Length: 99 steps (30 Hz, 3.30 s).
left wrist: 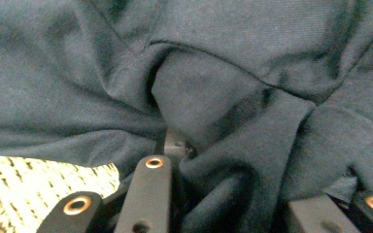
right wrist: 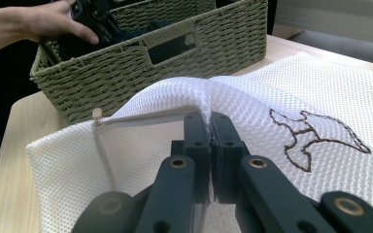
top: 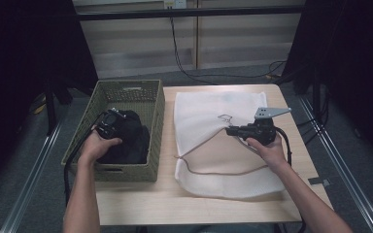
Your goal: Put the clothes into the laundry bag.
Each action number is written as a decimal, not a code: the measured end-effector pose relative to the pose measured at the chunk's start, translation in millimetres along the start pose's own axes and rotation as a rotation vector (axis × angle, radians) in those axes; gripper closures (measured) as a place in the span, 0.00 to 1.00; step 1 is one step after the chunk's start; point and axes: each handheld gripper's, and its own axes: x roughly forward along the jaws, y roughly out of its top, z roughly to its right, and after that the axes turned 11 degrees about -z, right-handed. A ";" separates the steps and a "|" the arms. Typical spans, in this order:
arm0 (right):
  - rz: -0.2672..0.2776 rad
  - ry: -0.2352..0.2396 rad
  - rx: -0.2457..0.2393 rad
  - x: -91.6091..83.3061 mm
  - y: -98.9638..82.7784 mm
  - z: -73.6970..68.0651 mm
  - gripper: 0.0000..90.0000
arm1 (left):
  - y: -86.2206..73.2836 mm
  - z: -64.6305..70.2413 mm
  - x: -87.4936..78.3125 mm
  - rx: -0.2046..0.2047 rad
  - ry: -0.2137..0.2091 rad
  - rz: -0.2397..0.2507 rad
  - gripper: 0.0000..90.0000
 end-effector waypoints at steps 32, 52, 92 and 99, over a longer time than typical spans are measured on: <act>0.002 -0.001 0.005 0.8 -1.8 -1.5 0.97 | -41.1 6.4 -64.3 -0.064 -0.015 0.471 0.82; 0.004 -0.001 0.006 2.1 -2.2 -2.2 0.97 | -58.1 4.6 -98.3 -0.124 -0.076 0.726 0.82; 0.001 0.001 0.008 2.8 -1.9 -2.5 0.97 | -72.8 27.1 -158.6 -0.136 -0.051 0.980 0.82; 0.003 0.002 0.007 2.4 -1.9 -2.5 0.97 | -77.4 30.6 -168.1 -0.145 -0.040 1.017 0.81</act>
